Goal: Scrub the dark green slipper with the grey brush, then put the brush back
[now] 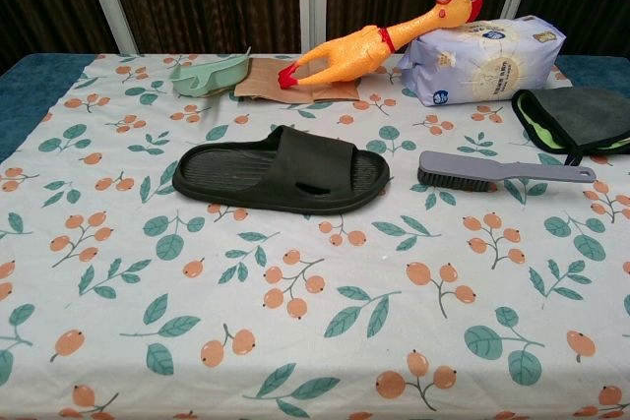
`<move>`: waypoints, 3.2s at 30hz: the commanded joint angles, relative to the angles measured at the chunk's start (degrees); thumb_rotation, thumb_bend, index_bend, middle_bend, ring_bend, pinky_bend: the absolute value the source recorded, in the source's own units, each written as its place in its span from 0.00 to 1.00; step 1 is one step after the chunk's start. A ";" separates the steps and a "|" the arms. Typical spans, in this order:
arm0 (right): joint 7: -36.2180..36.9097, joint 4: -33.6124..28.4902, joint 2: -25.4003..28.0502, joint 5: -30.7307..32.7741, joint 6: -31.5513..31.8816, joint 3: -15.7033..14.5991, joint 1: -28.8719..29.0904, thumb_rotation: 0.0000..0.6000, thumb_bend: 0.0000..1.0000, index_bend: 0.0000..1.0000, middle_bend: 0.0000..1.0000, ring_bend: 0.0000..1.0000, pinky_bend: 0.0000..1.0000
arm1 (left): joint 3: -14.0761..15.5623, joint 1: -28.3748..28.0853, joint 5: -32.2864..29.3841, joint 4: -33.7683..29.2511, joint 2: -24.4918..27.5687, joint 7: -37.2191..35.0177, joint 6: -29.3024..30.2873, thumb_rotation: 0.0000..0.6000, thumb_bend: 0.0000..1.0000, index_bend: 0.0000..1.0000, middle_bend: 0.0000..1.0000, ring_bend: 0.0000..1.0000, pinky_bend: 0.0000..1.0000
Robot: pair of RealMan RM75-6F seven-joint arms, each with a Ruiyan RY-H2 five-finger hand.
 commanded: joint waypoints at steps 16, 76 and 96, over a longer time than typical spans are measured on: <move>-1.31 1.72 -1.68 5.09 -11.27 1.63 6.17 1.00 0.18 0.04 0.17 0.11 0.19 | 0.08 -0.86 0.00 0.45 -0.67 -0.57 -1.25 1.00 0.03 0.22 0.20 0.11 0.17; -9.25 23.27 -20.25 30.57 -51.82 2.28 34.73 1.00 0.19 0.47 0.52 0.45 0.48 | 0.66 0.01 -1.14 0.80 -0.07 -3.20 -1.67 1.00 0.03 0.22 0.20 0.11 0.17; -1.56 22.86 -20.04 35.89 -56.08 2.76 36.54 1.00 0.19 0.72 0.72 0.78 0.84 | 0.76 0.58 -1.39 1.24 -0.18 -4.07 -1.32 1.00 0.03 0.22 0.20 0.11 0.17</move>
